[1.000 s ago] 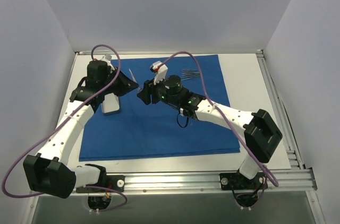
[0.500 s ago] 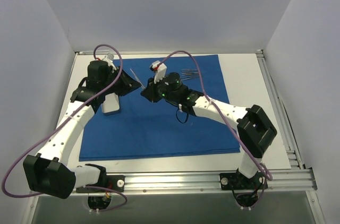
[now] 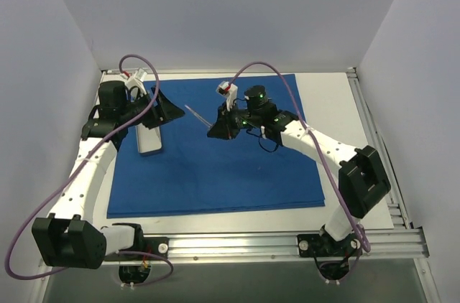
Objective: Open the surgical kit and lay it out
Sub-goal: Place the medical item in the surgical kit.
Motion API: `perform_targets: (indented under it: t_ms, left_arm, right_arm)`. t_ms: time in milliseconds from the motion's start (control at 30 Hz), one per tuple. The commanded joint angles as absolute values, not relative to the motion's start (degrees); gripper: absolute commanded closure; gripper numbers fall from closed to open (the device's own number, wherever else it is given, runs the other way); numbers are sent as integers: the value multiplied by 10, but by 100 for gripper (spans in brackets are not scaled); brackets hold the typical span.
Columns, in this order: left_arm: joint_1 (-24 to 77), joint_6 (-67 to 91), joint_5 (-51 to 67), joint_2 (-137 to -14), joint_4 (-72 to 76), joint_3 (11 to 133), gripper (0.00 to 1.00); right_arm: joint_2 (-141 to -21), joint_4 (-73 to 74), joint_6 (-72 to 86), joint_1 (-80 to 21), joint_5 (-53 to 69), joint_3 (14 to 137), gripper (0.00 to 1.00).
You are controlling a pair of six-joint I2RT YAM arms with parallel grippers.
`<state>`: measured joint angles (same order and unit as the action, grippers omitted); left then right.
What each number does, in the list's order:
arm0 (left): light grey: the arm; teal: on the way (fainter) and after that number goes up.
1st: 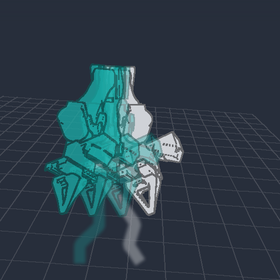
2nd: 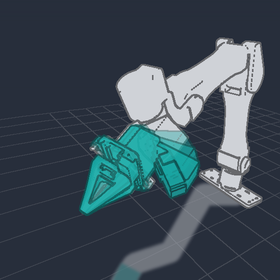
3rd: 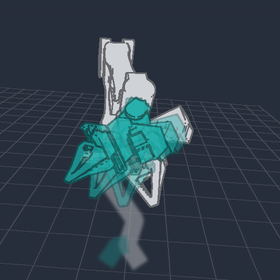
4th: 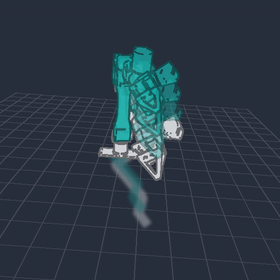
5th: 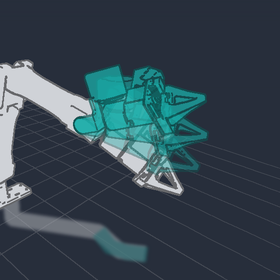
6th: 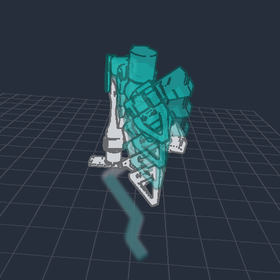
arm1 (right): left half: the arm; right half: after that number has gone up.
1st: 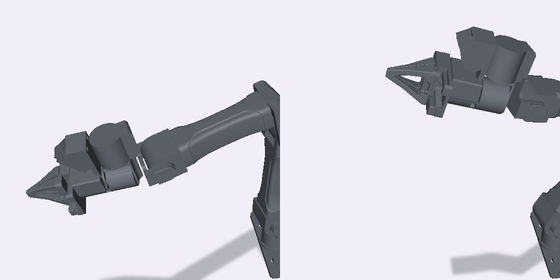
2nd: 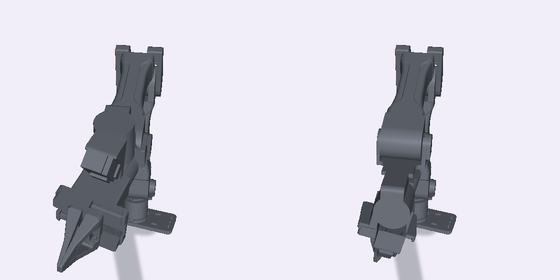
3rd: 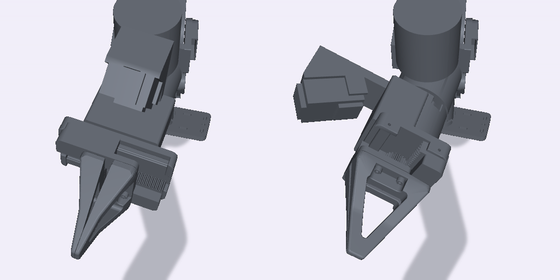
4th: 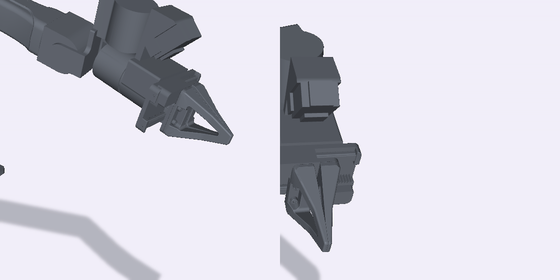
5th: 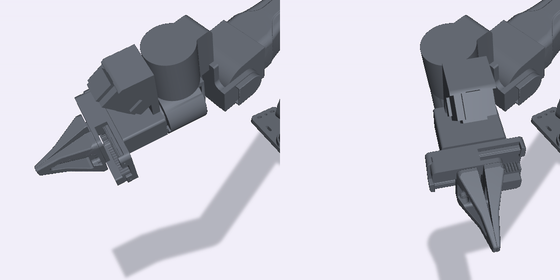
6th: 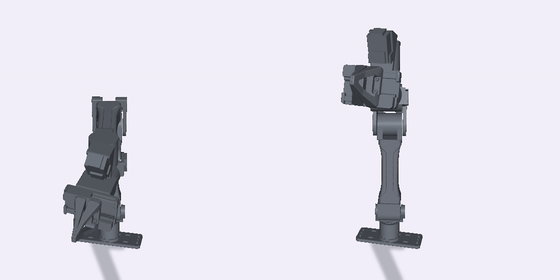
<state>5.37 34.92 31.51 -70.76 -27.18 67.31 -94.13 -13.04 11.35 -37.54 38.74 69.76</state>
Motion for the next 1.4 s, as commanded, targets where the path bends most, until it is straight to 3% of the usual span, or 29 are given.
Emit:
perform_targets:
  t_ms: [0, 133, 400, 567, 800, 1100, 1367]
  left_arm:
    - [51, 265, 458, -687, -237, 677, 29]
    - [50, 319, 568, -658, -122, 610, 29]
    - [52, 271, 568, -627, -183, 587, 28]
    - [53, 307, 620, -612, -106, 561, 28]
    - [54, 438, 649, -603, 81, 495, 36]
    - [57, 494, 671, -605, 162, 472, 44]
    - [62, 537, 683, -611, 213, 467, 59]
  right_arm:
    - [-917, -30, 68, -384, 546, 732, 100]
    - [-881, -25, 80, -382, 579, 719, 100]
    - [-855, 54, 40, -380, 615, 724, 100]
    - [-844, 49, 39, -379, 631, 714, 100]
    - [-846, -12, 76, -375, 650, 698, 100]
    - [-867, -12, 71, -376, 671, 708, 100]
    - [-879, -25, 81, -376, 664, 718, 100]
